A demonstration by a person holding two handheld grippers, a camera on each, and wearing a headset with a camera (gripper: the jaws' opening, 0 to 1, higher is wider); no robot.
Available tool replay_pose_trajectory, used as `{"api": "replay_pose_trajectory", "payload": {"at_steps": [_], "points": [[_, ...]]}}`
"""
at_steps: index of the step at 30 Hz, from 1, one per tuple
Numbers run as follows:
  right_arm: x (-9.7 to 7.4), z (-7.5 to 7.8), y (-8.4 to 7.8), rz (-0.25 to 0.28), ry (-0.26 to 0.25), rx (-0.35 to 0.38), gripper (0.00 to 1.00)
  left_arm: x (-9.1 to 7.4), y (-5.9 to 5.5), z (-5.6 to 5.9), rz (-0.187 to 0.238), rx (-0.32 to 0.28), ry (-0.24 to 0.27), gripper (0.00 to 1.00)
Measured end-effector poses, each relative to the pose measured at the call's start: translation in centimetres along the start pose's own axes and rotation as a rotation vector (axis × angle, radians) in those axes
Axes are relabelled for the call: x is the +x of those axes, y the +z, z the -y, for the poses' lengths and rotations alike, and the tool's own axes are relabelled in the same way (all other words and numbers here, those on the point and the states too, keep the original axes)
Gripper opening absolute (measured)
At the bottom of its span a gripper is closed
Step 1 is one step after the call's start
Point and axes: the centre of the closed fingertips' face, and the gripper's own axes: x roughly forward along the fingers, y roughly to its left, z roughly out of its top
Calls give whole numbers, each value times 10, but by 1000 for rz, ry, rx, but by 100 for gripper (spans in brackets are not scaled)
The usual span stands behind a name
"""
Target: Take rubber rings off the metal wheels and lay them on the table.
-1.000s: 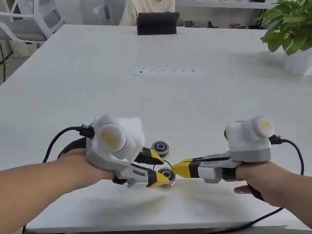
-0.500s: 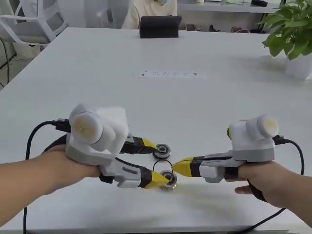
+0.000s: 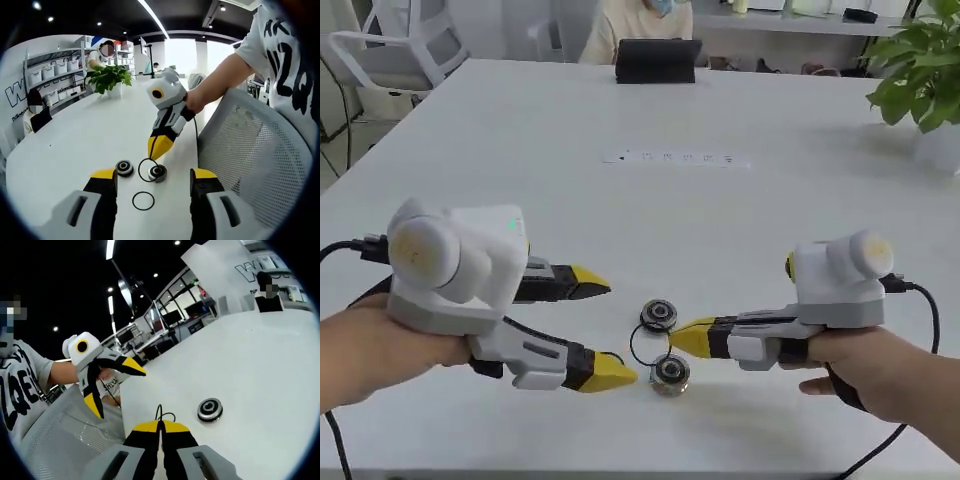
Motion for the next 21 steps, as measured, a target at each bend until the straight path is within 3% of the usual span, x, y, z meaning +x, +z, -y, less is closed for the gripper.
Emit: {"api": "replay_pose_trajectory", "payload": {"at_steps": [10,21], "points": [[16,-7,3,-24,27,-15,0,-18,-4,-5,17,-20,48,67],[34,-9,-2,-72,39,-25,0,-27,-13,-5,7,-55,60,76]]}}
